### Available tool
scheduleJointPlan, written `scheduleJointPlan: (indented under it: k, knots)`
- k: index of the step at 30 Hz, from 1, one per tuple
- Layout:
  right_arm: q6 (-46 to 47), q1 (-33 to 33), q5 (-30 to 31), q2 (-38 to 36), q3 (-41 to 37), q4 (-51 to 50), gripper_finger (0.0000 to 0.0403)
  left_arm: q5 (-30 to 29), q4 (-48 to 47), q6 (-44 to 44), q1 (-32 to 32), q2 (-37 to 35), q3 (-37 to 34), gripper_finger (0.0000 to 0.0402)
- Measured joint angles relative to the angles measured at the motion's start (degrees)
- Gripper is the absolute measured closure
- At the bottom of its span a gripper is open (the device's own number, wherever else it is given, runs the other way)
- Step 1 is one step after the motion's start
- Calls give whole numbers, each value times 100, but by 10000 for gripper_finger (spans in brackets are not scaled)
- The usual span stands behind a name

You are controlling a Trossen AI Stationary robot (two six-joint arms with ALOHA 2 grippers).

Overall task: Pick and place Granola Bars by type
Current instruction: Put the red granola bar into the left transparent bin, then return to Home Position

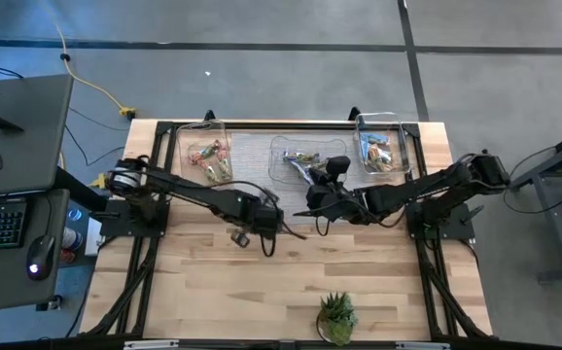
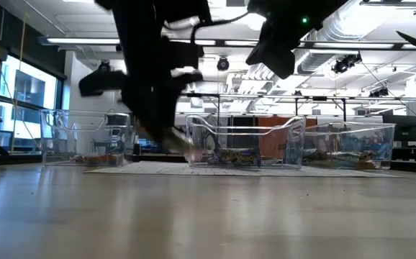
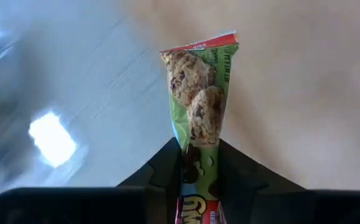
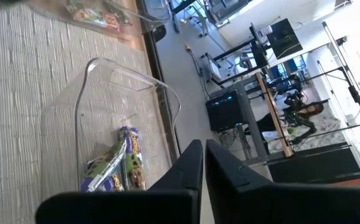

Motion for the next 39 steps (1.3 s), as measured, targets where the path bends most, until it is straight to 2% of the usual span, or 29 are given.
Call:
scheduleJointPlan:
  k: [7, 10, 13, 16, 19, 21, 24, 31, 34, 39]
  knots:
    - [16, 0, 37, 0, 0, -88, 401, -2644, -2259, -968, 38, -920, 342, 320]
    - [136, 0, 42, 2, 0, -93, 402, -3025, -3035, -1882, 273, -1469, 343, 319]
    - [326, 0, -18, 2, 4, -118, 401, -3053, -3348, -2904, 730, -2124, 252, 319]
    - [574, 0, -98, 2, 4, -113, 402, -2986, -3343, -3513, 1292, -2773, -101, 319]
    - [853, 0, -111, 2, 4, -88, 400, -2664, -3031, -3802, 1953, -3381, -584, 319]
    - [990, 0, -116, 2, 4, -88, 398, -2155, -2585, -3865, 2385, -3718, -987, 318]
    - [1025, 0, -158, 2, 4, -88, 396, -1612, -1733, -3566, 2821, -4069, -1633, 318]
    - [1079, -55, -1279, 2, 4, -88, 401, -1088, 150, -2893, 3494, -3999, -2729, 298]
    - [1267, -55, -1622, 2, 4, -88, 402, -1106, 394, -2889, 3802, -3806, -2924, 273]
    - [1352, -50, -1616, 2, 4, -94, 402, -1154, 429, -2867, 4313, -3492, -2939, 231]
